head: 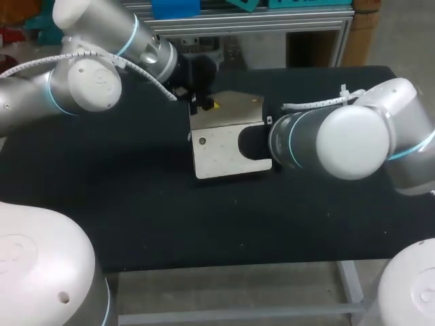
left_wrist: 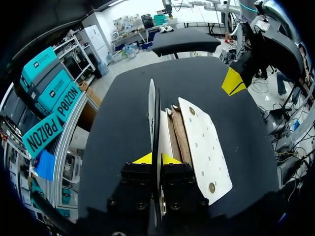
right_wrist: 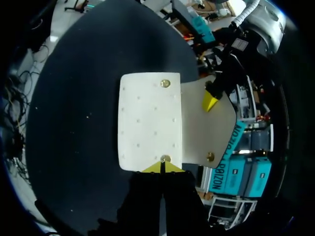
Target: Pick up the bag, open it, inspect its contents, close it, and place it on the opposite side
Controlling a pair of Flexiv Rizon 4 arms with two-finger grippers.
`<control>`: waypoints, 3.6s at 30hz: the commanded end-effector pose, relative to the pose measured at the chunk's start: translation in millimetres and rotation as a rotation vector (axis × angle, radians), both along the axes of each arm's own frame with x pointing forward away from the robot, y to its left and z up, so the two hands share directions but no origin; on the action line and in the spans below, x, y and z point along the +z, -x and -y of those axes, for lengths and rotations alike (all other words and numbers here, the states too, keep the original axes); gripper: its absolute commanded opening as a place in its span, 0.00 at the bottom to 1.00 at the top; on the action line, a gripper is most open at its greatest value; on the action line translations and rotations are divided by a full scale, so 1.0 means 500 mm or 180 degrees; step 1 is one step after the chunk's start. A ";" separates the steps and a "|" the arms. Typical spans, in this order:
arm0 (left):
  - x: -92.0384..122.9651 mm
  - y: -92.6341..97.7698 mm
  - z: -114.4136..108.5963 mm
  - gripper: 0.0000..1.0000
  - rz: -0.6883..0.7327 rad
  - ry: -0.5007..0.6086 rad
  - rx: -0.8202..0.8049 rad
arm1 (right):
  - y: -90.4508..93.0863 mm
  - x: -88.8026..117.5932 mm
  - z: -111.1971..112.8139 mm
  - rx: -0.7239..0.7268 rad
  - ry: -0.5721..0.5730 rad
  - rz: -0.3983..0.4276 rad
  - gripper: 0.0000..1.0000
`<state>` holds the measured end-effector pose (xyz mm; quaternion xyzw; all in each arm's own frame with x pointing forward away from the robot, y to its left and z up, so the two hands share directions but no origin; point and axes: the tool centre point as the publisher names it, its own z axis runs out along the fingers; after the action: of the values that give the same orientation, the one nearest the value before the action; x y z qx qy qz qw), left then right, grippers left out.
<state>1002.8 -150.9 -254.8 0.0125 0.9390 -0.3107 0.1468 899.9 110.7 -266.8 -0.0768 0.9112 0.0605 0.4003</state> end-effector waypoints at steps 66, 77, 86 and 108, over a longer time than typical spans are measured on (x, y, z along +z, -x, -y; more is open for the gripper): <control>0.061 0.071 -0.004 0.00 -0.0116 0.0397 -0.0041 | -0.171 -0.100 -0.054 0.0234 -0.0066 -0.0286 0.00; 0.065 0.077 -0.006 0.00 -0.0035 0.0386 -0.0075 | -0.186 -0.126 -0.068 0.0375 0.0016 -0.0651 0.01; 0.061 0.075 -0.007 0.00 0.0031 0.0409 -0.0088 | -0.187 -0.151 -0.070 0.0431 0.0079 -0.0934 0.99; 0.062 0.077 -0.002 0.00 0.0129 0.0382 -0.0104 | -0.177 -0.156 -0.068 0.0439 0.0114 -0.1012 1.00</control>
<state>969.0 -149.1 -229.0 0.0247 0.9156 -0.3679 0.1604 984.7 145.6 -334.6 -0.1358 0.9564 0.0852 0.2440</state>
